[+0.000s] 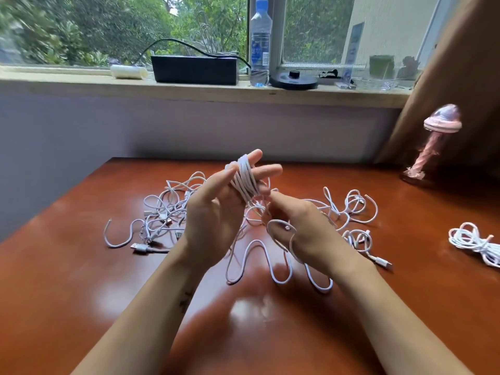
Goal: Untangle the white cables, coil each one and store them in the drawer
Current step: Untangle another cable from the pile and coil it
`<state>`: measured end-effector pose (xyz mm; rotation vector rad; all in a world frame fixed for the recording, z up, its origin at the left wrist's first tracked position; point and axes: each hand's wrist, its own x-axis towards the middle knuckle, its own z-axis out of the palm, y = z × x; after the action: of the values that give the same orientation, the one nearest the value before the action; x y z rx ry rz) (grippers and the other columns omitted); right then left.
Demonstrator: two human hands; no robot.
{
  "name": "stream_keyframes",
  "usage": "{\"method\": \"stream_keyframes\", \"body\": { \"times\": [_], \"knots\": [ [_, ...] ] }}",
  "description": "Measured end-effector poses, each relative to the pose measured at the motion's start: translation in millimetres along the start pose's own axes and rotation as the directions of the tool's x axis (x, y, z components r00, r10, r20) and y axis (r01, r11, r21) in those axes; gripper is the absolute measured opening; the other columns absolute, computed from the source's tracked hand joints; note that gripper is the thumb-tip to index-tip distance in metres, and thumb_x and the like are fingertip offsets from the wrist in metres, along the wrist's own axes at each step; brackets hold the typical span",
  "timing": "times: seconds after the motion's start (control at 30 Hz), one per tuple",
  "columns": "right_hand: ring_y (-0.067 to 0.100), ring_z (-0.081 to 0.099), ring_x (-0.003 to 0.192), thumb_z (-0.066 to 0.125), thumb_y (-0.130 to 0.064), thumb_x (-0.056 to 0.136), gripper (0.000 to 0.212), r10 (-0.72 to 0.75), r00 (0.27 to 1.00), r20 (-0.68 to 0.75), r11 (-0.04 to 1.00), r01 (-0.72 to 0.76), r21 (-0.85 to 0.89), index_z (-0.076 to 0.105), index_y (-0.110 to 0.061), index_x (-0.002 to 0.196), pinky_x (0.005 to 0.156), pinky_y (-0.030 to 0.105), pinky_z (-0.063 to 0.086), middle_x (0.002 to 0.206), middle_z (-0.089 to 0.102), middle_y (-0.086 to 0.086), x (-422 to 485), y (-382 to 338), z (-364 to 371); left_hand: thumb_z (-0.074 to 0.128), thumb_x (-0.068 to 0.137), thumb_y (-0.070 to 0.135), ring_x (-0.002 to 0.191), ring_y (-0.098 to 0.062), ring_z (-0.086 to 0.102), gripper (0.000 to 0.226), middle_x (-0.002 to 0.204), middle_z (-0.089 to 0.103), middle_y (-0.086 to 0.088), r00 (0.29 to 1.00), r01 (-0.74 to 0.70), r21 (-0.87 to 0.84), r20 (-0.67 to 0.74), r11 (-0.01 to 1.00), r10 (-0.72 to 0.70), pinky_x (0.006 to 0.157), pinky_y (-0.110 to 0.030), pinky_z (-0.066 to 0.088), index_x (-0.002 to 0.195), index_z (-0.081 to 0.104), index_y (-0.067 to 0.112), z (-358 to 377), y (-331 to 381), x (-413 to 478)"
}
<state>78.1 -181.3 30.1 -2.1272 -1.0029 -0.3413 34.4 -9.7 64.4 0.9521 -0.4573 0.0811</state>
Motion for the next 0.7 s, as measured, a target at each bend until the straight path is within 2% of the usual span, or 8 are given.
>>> {"method": "stream_keyframes", "body": {
  "times": [0.07,0.13,0.3,0.37,0.43,0.5,0.6,0.7],
  "knots": [
    [0.016,0.055,0.072,0.065,-0.011,0.086,0.046,0.05,0.997,0.053,0.999,-0.051,0.007,0.059,-0.027,0.128,0.071,0.03,0.046,0.079,0.064,-0.006,0.4,-2.1,-0.2,0.04,0.096,0.032,0.102,-0.026,0.06,0.06,0.137,0.062,-0.018,0.999,0.008,-0.01,-0.034,1.0,-0.009,0.097,-0.037,0.049,0.147,0.041,-0.002,0.9,0.4,-0.5],
    [0.008,0.055,0.068,0.071,-0.008,0.087,0.052,0.072,0.994,0.08,0.997,-0.07,-0.026,0.059,-0.022,0.135,0.068,0.025,0.045,0.074,0.061,-0.012,0.4,0.1,2.6,0.04,0.098,0.03,0.116,-0.029,0.058,0.059,0.143,0.058,-0.015,0.998,0.001,-0.042,-0.061,0.999,-0.004,0.103,-0.039,0.044,0.148,0.039,-0.001,-2.2,0.5,1.2],
    [0.0,0.049,0.06,0.07,-0.014,0.093,0.037,-0.008,0.999,0.044,0.996,0.012,-0.087,0.064,-0.022,0.128,0.061,0.019,0.039,0.064,0.053,-0.018,0.8,-0.3,14.5,0.048,0.095,0.03,0.133,-0.034,0.055,0.062,0.144,0.057,-0.016,0.986,-0.034,-0.097,-0.168,0.995,0.018,0.114,-0.044,0.034,0.146,0.037,-0.002,-10.0,2.5,4.4],
    [0.0,0.046,0.056,0.07,-0.02,0.093,0.028,-0.025,0.999,0.02,0.993,0.027,-0.111,0.067,-0.023,0.121,0.06,0.022,0.039,0.059,0.049,-0.02,1.7,-1.2,16.2,0.046,0.095,0.032,0.133,-0.031,0.055,0.064,0.145,0.057,-0.013,0.982,-0.033,-0.005,-0.184,0.999,0.032,0.114,-0.044,0.033,0.15,0.035,0.002,-7.9,-0.3,4.7],
    [-0.001,0.047,0.052,0.07,-0.025,0.093,0.016,-0.034,0.999,-0.001,0.994,0.034,-0.109,0.07,-0.022,0.108,0.059,0.025,0.041,0.055,0.049,-0.02,2.2,-2.9,15.8,0.045,0.095,0.041,0.132,-0.024,0.056,0.054,0.147,0.055,-0.007,0.98,-0.05,0.252,-0.173,0.967,0.095,0.114,-0.044,0.033,0.147,0.049,0.027,-5.8,-5.6,3.5],
    [-0.002,0.05,0.051,0.07,-0.023,0.092,0.004,-0.026,1.0,-0.012,0.995,0.025,-0.093,0.068,-0.024,0.094,0.06,0.02,0.04,0.053,0.05,-0.023,2.2,-4.5,12.5,0.044,0.096,0.046,0.132,-0.014,0.055,0.046,0.148,0.055,0.003,0.982,-0.07,0.564,-0.104,0.822,0.155,0.115,-0.039,0.035,0.141,0.052,0.046,-5.8,-11.6,0.9],
    [0.002,0.049,0.052,0.07,-0.023,0.089,0.022,0.003,1.0,0.0,0.996,-0.003,-0.092,0.055,-0.037,0.082,0.057,0.016,0.031,0.052,0.048,-0.027,1.2,-8.2,8.0,0.045,0.097,0.026,0.134,-0.008,0.05,0.063,0.146,0.055,0.011,0.992,-0.122,0.845,0.081,0.521,0.101,0.112,-0.029,0.038,0.158,0.028,0.025,-17.5,-23.6,-2.9],
    [0.007,0.047,0.052,0.07,-0.023,0.085,0.02,0.026,0.999,0.035,0.997,-0.023,-0.073,0.054,-0.036,0.084,0.056,0.026,0.034,0.053,0.049,-0.02,-0.8,-7.4,7.7,0.051,0.088,0.014,0.126,-0.016,0.052,0.055,0.132,0.06,0.003,0.981,-0.187,0.952,0.166,0.244,0.103,0.109,-0.044,0.039,0.142,0.046,0.022,-31.8,-29.8,-0.9]
  ]
}}
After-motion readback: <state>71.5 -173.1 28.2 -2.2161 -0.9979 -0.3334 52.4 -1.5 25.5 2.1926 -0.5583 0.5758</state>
